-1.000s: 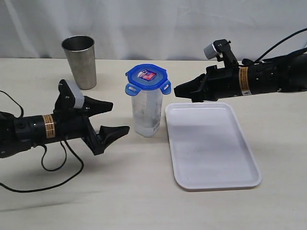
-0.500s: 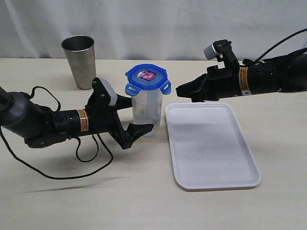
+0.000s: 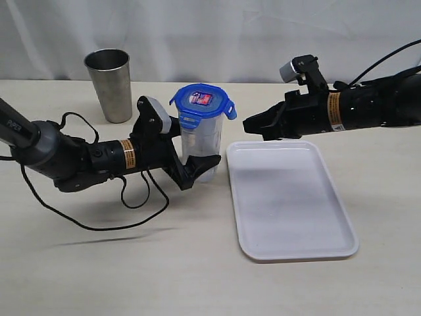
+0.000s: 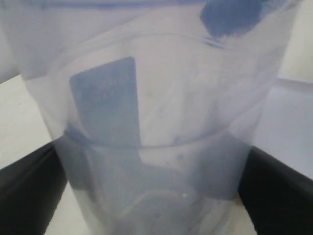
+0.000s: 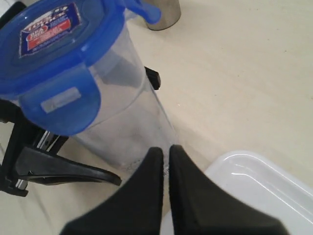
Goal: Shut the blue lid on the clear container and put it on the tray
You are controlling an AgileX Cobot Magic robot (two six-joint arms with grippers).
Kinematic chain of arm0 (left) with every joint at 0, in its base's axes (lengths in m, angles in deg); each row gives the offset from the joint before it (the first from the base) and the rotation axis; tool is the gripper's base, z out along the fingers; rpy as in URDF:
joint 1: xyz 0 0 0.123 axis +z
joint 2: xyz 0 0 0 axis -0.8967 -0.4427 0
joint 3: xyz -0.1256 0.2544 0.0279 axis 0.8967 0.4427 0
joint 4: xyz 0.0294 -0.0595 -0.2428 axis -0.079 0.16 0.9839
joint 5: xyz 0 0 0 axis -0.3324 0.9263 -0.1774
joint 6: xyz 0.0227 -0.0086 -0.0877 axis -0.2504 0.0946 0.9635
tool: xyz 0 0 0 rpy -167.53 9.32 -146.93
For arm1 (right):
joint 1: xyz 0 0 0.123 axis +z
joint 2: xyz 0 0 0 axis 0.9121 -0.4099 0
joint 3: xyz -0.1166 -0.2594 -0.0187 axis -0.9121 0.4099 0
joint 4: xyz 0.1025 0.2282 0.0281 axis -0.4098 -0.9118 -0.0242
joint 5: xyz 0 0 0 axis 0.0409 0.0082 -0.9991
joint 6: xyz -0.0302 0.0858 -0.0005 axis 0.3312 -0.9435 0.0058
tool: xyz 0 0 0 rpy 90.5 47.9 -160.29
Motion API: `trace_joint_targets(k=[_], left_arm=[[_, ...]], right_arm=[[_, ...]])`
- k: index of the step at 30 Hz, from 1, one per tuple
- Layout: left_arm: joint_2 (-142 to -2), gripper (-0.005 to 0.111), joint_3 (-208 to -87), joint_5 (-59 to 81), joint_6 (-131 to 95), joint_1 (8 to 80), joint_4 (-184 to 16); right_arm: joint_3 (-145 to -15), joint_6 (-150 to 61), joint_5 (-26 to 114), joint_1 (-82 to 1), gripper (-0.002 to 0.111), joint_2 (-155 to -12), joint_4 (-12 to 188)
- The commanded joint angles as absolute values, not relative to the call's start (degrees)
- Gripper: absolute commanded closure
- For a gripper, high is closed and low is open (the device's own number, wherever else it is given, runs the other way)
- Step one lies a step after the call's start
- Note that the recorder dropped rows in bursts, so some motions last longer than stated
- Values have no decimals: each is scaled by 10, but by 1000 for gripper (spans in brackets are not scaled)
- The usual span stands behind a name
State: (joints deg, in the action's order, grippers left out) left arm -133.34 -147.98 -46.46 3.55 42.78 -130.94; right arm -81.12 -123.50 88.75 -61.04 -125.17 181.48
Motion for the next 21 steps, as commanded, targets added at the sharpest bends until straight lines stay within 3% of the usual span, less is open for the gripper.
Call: trace_joint_targets(k=[1,3,7,9,12,15,21], left_arm=[[-1335,35,-1483,-479,39,416,-1327],[-1335,45,-1483,-480,39,416,-1323],[-1335,77,-1483,-468,40,416,-1325],[-1335,106,-1483,-449,54,418,-1325],[-1333,107,-1483,-454,57,424,-1368],[-1330,107,-1483,-460,86,437,-1373],[-1330,107,-1483,-459,86,440,-1379]], right_arm=[[-810,-1233,883,-610,104,-1247,1815],[-810,-1233,883,-610,104,-1247,1815],[-810,-1242,884,-610,104,-1247,1815],[-811,-1231,887,-610,104,-1238,1829],[-811,-1227,855,-610,94,-1200,1845],[-811,-1256,770,-610,68,-1121,1851],[-812,-1323,750,-583,64,-1021,1873]])
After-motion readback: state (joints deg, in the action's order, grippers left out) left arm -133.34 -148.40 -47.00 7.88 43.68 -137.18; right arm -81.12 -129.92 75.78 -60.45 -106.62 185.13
